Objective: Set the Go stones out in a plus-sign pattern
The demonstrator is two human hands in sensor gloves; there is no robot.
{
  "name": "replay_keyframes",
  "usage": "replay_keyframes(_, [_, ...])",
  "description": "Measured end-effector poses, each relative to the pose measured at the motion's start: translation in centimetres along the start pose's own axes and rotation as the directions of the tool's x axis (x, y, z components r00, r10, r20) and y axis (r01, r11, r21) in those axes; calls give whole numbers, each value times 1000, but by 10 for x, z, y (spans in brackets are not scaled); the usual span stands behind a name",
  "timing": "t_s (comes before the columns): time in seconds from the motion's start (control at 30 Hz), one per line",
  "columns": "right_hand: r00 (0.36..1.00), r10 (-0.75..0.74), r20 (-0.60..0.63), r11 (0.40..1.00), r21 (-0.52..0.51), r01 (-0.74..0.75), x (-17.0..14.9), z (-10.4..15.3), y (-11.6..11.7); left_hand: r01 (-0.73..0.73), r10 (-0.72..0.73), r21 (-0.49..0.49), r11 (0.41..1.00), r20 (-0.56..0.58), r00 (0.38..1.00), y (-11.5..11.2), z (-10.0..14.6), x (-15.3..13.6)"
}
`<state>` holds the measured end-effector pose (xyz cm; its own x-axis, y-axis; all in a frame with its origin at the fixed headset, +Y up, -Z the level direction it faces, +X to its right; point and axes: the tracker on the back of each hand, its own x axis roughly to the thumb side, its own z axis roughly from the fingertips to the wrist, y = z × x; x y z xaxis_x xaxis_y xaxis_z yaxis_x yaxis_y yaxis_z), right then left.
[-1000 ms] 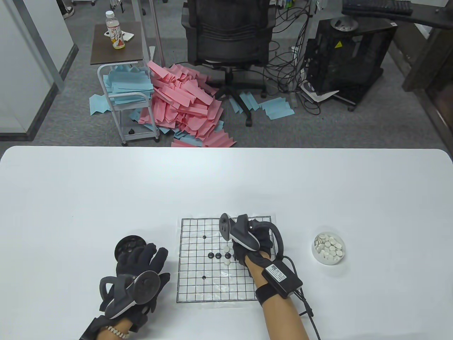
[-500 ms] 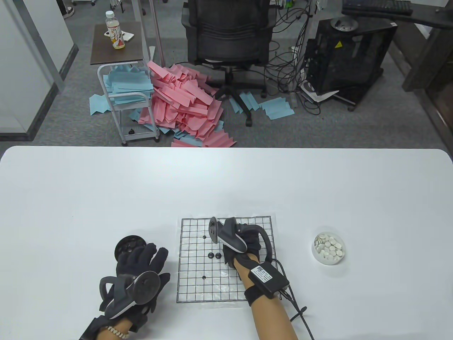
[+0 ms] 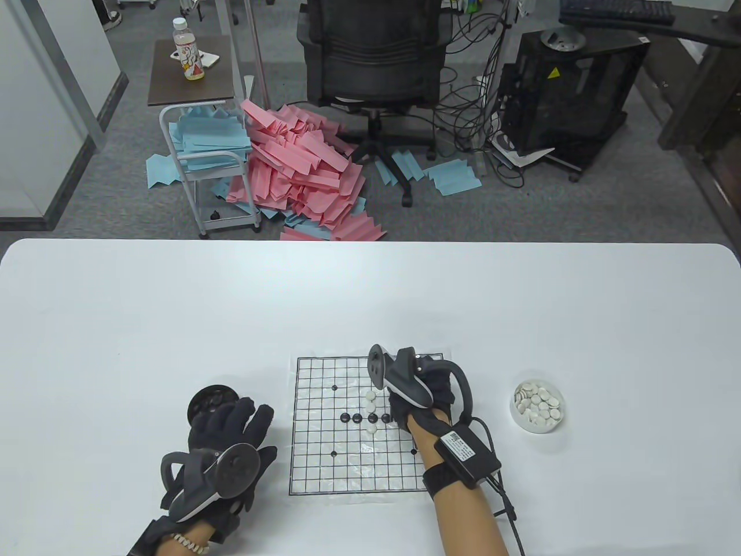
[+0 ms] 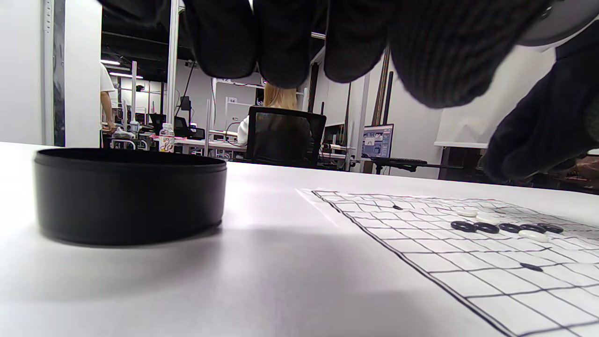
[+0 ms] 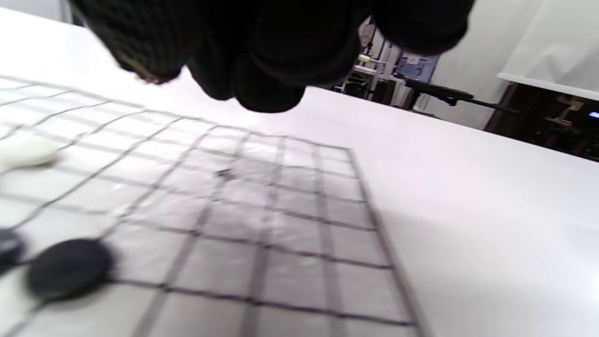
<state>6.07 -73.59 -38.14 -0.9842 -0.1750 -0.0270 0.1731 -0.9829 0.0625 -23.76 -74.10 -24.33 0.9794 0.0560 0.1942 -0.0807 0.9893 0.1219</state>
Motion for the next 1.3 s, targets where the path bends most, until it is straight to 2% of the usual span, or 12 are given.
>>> replay_keyframes(0.27, [983,100,-155,995,4,-100,-80,8,-8,0,0,0,1000,-7,1000,0,0,-2])
replay_keyframes(0.5, [950,150,-273,988,82,-132,-138,14,3,-5,5,-4,1000,-21,1000,0,-1,-5])
replay_keyframes(0.63, [937,172,-304,981,143,-134,-157,18,13,-2,2,-4,1000,-18,1000,0,-1,-5])
replay_keyframes(0.77, [925,211,-315,963,228,-141,-170,17,32,-6,6,-4,1000,-21,1000,0,-1,-6])
replay_keyframes(0.93, [922,198,-333,956,272,-107,-178,14,57,-6,6,-3,1000,-21,1000,0,-1,-6])
replay_keyframes(1.0, [921,187,-342,968,223,-114,-177,14,58,-6,5,-6,1000,-22,1000,0,-1,-6])
replay_keyframes(1.03, [917,185,-353,964,245,-100,-177,12,60,-5,5,-6,1000,-22,1000,0,-1,-6])
replay_keyframes(1.17, [904,178,-388,968,233,-91,-179,5,68,-9,8,-11,1000,-26,1000,-1,-1,-6])
replay_keyframes(1.3, [894,222,-389,967,203,-151,-174,2,73,-12,11,-13,1000,-29,1000,-1,-1,-6])
